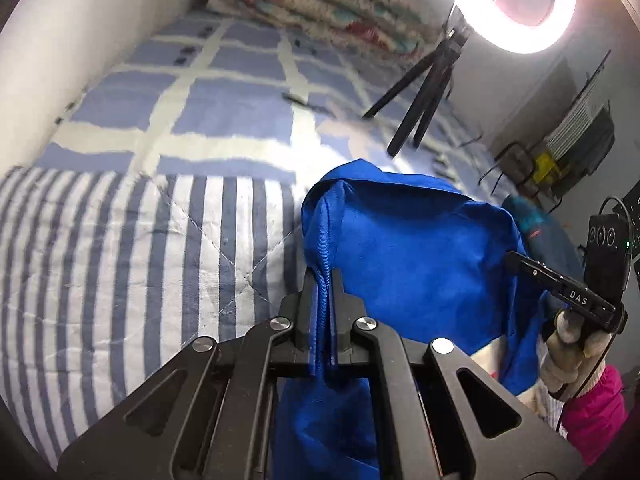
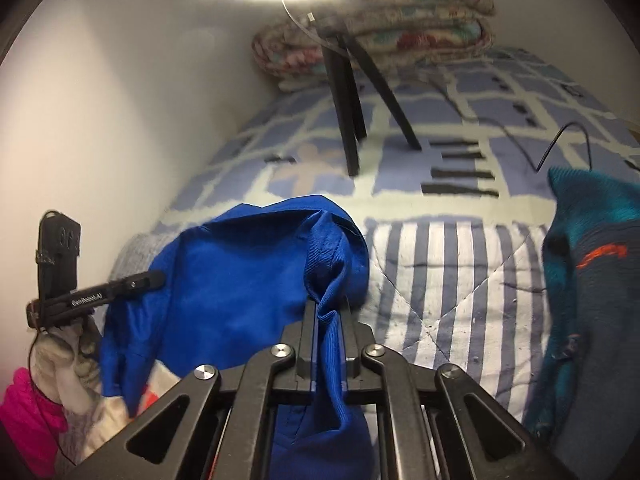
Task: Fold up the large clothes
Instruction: 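Grasp the blue collar end with both grippers and lift it, then fold the blue collar end over onto the folded hem with both grippers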
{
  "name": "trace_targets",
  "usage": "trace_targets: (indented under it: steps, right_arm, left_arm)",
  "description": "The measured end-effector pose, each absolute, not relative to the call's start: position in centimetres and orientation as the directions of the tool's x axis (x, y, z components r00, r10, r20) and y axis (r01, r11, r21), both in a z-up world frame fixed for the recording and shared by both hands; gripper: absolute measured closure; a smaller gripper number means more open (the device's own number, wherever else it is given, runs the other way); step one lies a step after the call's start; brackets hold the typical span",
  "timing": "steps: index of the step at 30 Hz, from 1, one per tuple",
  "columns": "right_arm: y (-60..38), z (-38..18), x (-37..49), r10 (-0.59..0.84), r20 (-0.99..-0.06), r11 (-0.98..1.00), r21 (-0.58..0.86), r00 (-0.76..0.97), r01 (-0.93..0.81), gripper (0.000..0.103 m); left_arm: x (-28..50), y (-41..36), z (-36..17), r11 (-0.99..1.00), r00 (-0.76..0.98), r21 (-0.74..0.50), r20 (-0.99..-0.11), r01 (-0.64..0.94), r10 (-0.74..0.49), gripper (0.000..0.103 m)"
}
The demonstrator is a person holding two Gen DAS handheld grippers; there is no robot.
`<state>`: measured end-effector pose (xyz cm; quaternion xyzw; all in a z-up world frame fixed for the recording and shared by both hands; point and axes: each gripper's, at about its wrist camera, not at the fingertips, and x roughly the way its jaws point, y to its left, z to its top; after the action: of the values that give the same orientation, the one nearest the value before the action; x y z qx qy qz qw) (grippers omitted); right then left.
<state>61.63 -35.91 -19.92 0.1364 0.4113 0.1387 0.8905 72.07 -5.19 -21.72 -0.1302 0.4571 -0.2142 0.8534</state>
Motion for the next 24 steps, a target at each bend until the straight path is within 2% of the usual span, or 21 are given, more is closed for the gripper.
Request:
trace_targets:
  steps: [7,14,24]
  right_arm:
    - [-35.3,-14.2,57.3,0.377,-0.636,0.917,0.357,0.673,-0.177,0.100]
    - [-33.9,-7.4,48.7,0.395,-0.597,0.913,0.343,0.698,-0.223,0.100]
    - [-32.6,-4.4,35.2,0.371,-0.609,0.927,0.291,0.701,-0.238,0.101]
  left_arm:
    - [66.8,-4.1,-15.9,0.845,0.534,-0.445,-0.657,0.295,-0.532,0.102]
    - [58.0,-3.2,-9.8,0.831,0.556,-0.444,-0.618,0.336,-0.555,0.102]
    - [44.9,-2.3,-5.5,0.834,0.579,-0.394,-0.600,0.386,-0.552,0.102]
